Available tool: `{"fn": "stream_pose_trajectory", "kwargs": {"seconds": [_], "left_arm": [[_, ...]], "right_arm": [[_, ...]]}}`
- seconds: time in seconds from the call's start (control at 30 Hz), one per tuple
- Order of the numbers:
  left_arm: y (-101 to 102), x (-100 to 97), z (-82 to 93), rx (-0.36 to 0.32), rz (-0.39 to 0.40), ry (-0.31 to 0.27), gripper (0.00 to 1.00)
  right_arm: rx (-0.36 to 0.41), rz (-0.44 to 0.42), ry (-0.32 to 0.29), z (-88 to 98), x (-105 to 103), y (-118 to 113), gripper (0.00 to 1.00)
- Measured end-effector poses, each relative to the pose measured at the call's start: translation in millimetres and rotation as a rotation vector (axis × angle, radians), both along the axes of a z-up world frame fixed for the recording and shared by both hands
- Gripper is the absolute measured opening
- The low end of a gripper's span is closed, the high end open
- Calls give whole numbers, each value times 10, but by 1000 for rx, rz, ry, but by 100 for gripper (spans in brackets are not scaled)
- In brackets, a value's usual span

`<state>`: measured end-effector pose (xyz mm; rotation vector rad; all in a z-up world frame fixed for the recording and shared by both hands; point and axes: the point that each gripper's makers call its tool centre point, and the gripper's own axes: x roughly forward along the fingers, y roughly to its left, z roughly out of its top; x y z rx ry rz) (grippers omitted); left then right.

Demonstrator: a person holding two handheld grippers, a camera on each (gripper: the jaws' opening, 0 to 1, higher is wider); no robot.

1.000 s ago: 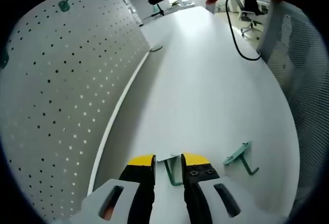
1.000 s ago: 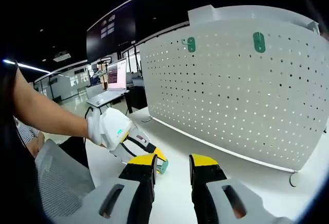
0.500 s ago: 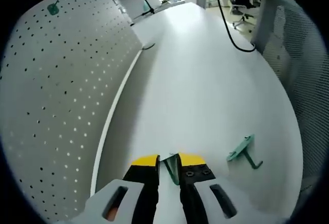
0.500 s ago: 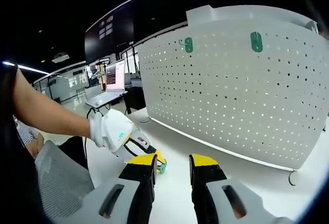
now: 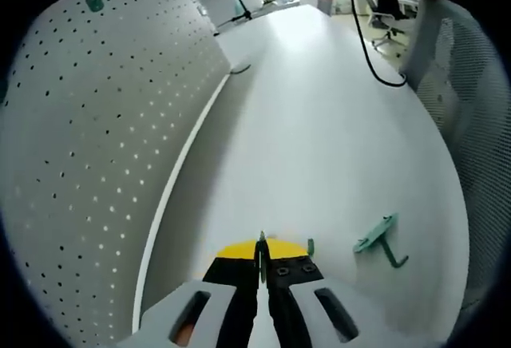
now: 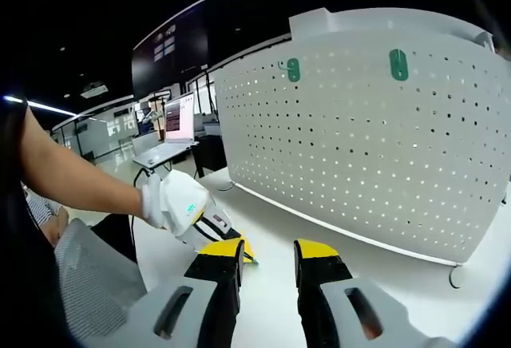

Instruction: Insert the hook assembly into the mounting plate slot until the hook locks in place.

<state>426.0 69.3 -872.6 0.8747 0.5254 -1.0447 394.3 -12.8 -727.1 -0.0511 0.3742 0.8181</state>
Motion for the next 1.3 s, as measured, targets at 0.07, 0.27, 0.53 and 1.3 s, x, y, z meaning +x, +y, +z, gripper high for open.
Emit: {"fn": "stream_pose_trajectory", "kwargs": {"seconds": [0.07,0.27,0.53,1.3], "left_arm": [[7,5,-11,2,9,5,2],[2,19,41,-47,55,28,1],[21,76,207,-120,123,21,1],[-185,118,1007,-540,295,17,1]], "right_arm": [[-1,0,1,-4,1,-3,24],[1,-2,-1,6,7,-16,24],[-2,8,-4,13,-17,21,24],[-8,18,-24,102,-34,92,24]]}}
